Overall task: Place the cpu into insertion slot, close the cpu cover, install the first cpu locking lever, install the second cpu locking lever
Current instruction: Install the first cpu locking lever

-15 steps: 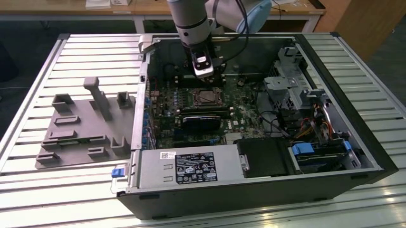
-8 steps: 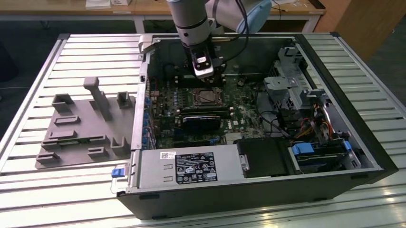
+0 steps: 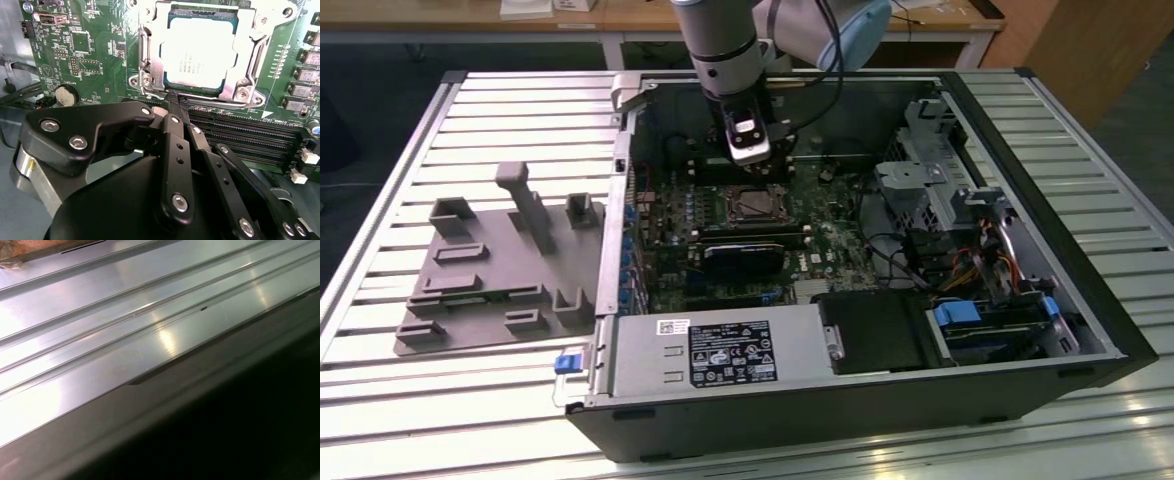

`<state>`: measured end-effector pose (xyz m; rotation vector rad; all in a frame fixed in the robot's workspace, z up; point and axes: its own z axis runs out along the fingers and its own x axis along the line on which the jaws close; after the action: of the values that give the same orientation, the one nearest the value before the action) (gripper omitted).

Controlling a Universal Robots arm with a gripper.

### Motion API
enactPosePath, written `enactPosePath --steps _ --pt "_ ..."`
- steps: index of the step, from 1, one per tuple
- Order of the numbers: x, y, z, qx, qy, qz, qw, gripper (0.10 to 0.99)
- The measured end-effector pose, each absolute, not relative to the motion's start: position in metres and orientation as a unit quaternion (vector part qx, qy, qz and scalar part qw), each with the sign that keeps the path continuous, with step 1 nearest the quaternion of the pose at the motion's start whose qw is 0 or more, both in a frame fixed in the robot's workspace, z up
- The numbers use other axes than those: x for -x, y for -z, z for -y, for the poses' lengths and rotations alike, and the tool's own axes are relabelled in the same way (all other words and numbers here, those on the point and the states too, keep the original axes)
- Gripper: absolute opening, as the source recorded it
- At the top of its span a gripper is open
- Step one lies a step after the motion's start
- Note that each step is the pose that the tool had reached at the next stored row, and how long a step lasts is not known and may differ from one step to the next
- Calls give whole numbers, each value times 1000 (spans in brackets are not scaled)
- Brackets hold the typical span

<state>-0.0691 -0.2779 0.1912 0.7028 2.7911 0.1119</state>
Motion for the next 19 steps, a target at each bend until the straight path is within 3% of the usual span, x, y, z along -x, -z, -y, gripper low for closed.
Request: enactPosePath --steps 19 --pt "69 -191 280 -242 -41 -961 130 102"
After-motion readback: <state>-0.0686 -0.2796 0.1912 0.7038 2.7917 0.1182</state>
